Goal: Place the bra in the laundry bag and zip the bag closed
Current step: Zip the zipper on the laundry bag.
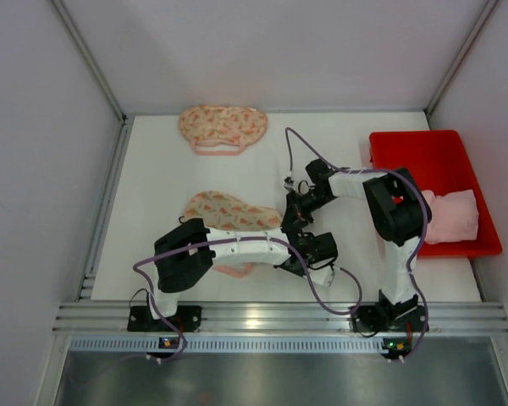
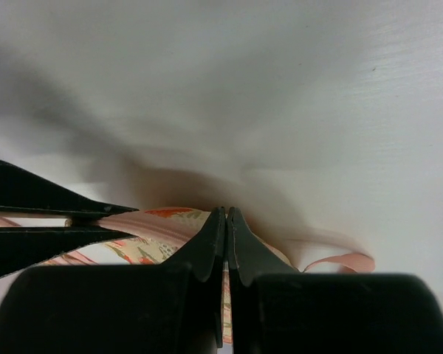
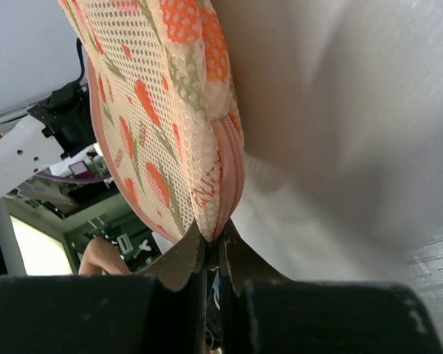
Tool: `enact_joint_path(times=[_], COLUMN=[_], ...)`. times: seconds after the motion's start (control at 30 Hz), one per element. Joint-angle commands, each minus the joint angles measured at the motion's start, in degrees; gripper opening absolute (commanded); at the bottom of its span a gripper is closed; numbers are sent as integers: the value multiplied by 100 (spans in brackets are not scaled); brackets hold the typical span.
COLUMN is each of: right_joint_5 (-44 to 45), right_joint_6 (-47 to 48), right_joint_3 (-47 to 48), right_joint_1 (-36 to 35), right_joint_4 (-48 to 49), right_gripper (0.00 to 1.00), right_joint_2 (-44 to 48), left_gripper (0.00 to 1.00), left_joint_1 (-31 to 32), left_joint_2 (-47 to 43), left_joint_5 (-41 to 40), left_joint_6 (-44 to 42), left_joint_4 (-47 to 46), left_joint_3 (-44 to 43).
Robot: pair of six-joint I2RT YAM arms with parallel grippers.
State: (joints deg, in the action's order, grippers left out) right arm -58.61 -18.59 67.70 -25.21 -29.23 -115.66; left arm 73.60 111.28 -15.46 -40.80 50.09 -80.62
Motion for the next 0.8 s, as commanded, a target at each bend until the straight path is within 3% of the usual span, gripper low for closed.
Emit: enact_joint_path(times=[0.0, 0.57, 0.63, 0.67, 0.73, 0.77], right_joint_5=[-90, 683, 833, 834, 842, 834], right_joint_6=[-101, 391, 505, 523, 575, 584], right_joint_3=[444, 2466, 2467, 2371, 2048, 1923], right_joint_1=[95, 491, 491, 491, 509, 526], right_joint_4=[216, -389, -609, -671, -785, -812], right_gripper=[0, 0, 21, 47, 71, 78], right_joint_2=[-71, -880, -792, -740, -520, -441], left_gripper=[0, 0, 0, 0, 0, 0], left_joint_1=[31, 436, 427, 409, 331, 304], left_joint_2=[-177, -494, -424, -397, -283, -248], left_joint_5=[149, 193, 123, 96, 26, 17], left_joint_6=[54, 459, 476, 485, 546, 555], left_joint_4=[-69, -60, -60, -60, -78, -78], left_joint_3=[-33, 512, 372, 302, 82, 21])
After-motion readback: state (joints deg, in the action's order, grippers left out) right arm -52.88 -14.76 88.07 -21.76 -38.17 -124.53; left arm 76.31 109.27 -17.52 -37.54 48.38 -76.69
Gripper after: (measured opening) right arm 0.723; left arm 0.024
